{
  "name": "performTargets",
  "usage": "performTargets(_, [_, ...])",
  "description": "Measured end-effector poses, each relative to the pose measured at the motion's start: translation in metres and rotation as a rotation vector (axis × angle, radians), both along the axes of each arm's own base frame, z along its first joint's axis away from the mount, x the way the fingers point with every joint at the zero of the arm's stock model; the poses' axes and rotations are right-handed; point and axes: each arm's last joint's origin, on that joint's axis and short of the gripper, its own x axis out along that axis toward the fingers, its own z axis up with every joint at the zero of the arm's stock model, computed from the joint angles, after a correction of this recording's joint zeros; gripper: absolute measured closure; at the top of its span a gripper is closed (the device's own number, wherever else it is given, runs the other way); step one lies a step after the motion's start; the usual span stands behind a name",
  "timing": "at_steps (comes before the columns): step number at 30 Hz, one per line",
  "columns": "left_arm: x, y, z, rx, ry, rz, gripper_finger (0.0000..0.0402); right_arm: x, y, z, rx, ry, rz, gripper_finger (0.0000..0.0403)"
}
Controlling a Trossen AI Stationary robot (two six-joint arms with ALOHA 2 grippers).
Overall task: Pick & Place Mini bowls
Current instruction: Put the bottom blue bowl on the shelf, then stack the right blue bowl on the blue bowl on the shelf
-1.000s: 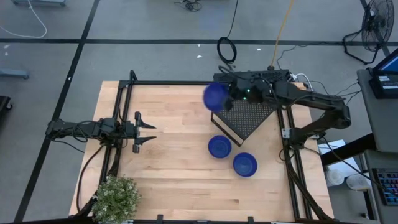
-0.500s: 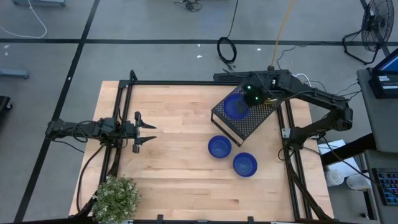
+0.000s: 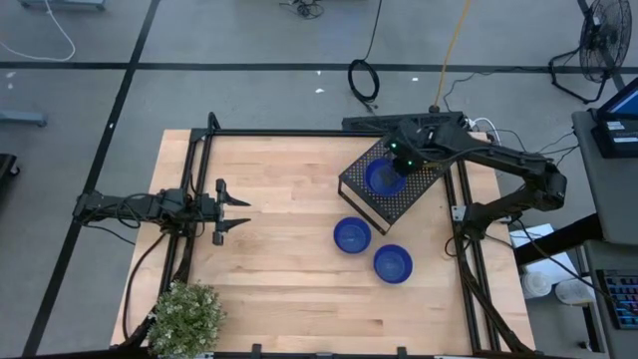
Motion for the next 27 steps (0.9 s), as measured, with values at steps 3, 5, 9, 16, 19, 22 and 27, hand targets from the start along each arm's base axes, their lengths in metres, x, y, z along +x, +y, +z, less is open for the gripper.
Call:
performTargets(3, [0.0,0.0,0.0,0.0,0.0,0.0,0.0204,0.0,0.0,-0.005,0.001,0.013,0.009,0.0402])
performTargets(5, [0.0,0.0,0.0,0.0,0.0,0.0,0.0204,-0.001,0.0,-0.005,-0.002,0.019,0.023,0.0398])
performTargets(9, [0.0,0.0,0.0,0.0,0.0,0.0,0.0204,-0.001,0.0,-0.006,0.003,0.023,0.011,0.0383])
performTargets(16, [0.0,0.0,0.0,0.0,0.0,0.0,0.0204,-0.002,0.0,-0.005,-0.011,0.023,-0.002,0.0344])
performTargets(19, [0.0,0.0,0.0,0.0,0.0,0.001,0.0204,-0.003,0.001,-0.003,-0.03,0.021,-0.003,0.0325])
performTargets(22, [0.0,0.0,0.0,0.0,-0.001,0.001,0.0204,-0.004,0.001,0.0,-0.046,-0.002,0.018,0.0308])
performTargets(27, [0.0,0.0,0.0,0.0,0.0,0.0,0.0204,-0.01,0.004,0.011,-0.084,-0.073,0.041,0.0289])
